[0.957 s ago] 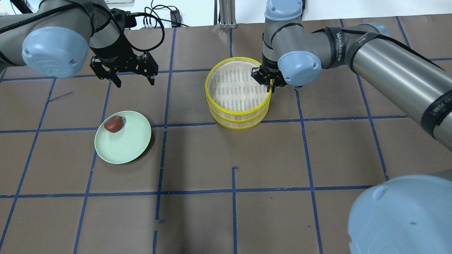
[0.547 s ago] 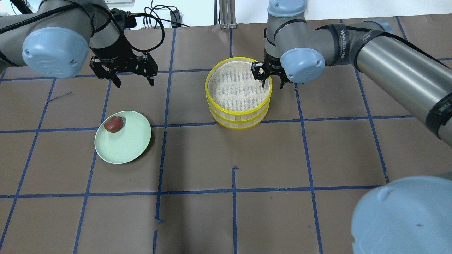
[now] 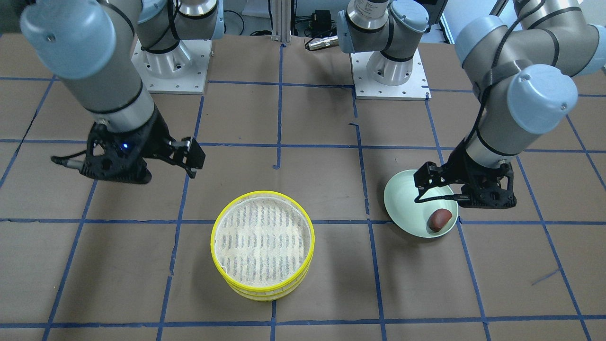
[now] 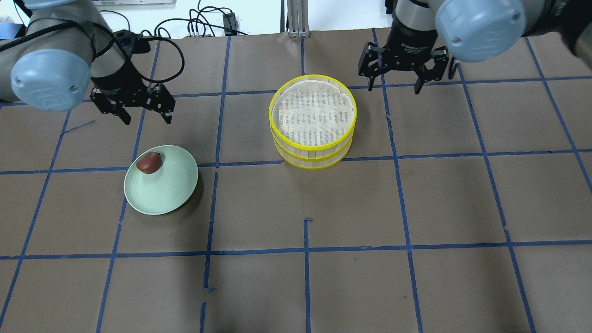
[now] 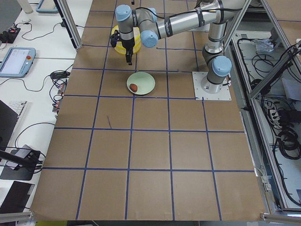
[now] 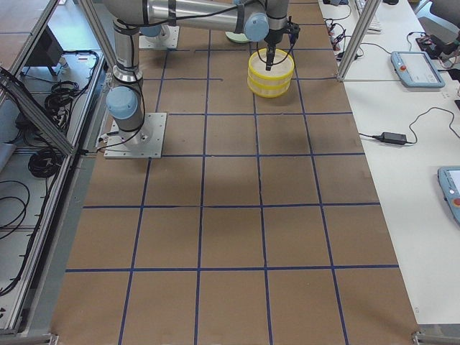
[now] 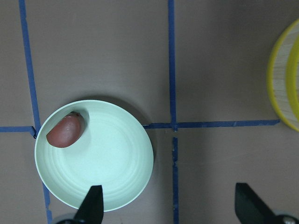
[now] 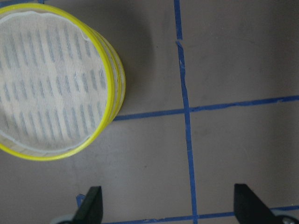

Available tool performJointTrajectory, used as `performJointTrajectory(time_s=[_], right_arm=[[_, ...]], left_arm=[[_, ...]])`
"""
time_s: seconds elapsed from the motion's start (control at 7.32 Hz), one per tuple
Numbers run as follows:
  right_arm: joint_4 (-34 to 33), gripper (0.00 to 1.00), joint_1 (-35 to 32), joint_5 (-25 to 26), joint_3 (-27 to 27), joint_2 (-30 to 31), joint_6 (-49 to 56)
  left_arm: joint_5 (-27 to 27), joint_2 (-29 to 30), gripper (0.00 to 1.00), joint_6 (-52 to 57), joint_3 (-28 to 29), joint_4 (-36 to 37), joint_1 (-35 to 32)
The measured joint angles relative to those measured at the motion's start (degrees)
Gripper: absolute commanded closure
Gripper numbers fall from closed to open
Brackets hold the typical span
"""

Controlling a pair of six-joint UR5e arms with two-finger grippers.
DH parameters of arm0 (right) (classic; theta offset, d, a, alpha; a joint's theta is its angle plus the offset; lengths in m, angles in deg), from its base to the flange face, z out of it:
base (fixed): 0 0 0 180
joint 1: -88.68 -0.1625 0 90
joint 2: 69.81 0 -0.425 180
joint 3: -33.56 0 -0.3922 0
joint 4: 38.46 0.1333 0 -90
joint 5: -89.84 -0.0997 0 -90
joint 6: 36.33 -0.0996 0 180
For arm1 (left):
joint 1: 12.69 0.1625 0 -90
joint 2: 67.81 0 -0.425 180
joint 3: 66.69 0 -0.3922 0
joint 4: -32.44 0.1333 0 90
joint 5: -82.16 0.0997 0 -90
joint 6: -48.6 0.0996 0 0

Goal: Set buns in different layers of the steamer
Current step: 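Lower the left gripper onto the brown bun on the green plate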

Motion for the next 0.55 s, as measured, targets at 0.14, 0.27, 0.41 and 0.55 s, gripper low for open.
performJointTrajectory(time_s=[0.14, 0.27, 0.41, 0.55], right_arm=[[2.49, 0.0, 0.49, 0.32, 0.11, 2.46, 0.83], [3.57, 0.0, 0.83, 0.59, 0.87, 3.68, 1.0], [3.79, 0.0, 1.07, 0.71, 2.16, 4.39, 0.84], [3.46, 0.0, 1.38, 0.7, 2.82, 4.89, 0.91]], left_arm=[[0.0, 0.4, 0.01, 3.41, -2.24, 3.2, 1.44], [-0.04, 0.8, 0.01, 6.15, -3.79, 4.91, 2.06], [0.01, 0.87, 0.02, 8.31, -4.89, 5.68, 2.39], [0.13, 0.92, 0.02, 9.35, -5.76, 6.14, 2.62]])
